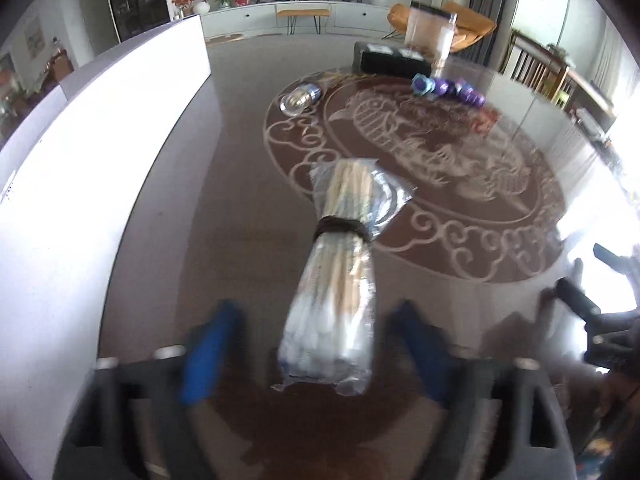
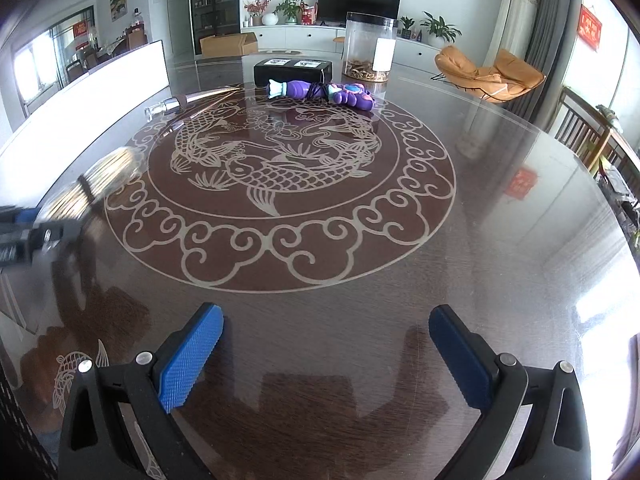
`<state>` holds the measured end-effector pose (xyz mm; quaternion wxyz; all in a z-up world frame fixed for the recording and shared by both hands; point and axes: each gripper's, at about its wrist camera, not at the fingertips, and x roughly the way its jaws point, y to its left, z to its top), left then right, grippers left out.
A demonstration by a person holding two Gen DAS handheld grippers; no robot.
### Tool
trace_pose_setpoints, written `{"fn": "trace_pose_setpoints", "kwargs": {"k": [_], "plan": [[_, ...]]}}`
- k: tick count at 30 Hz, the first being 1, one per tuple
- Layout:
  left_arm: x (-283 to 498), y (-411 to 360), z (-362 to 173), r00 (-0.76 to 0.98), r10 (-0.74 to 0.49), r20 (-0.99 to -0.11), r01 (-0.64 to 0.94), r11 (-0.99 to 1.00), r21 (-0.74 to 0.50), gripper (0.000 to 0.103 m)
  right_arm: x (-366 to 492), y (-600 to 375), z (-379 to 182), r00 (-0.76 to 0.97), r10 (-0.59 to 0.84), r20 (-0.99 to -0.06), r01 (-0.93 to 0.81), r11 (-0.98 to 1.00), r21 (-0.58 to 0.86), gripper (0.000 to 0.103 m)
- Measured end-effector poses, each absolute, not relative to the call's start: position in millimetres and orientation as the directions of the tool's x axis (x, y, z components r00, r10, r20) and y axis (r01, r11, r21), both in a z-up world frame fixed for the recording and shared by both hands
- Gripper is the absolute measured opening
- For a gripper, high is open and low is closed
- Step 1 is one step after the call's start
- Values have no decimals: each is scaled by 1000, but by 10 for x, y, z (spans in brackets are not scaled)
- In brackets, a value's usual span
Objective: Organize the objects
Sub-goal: 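Grasp the bundled cotton swabs with the left gripper and set them down, then grasp the purple toy wand with the right gripper and set it down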
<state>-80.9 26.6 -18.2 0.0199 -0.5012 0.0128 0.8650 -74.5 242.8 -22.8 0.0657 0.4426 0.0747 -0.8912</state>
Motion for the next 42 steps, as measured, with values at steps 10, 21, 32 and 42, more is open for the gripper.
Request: {"fn": "trace_pose_setpoints", "kwargs": {"k": [10,21,32,42], "plan": [[-982,159,-216,-529,2,-848,-16,-1000,7,103,-746,2424,-226,-601,-44,-798,181,-980,-82,103],[-1055,154,-255,-565,-4,-825,-4,-1000,7,103,-824,2480,-247,-564,-108,-818,198,-980,-7,103],[-1058,161,-262,-567,-6,-824,-1,-1000,8,103,-2637,2662,75,-541,-300,-786,-83,-910,405,102],[-1053,161,-262,-567,-6,-824,-1,-1000,8,103,-3564,1980,-219,-405,-72,-912,-221,-959,175,86]]}}
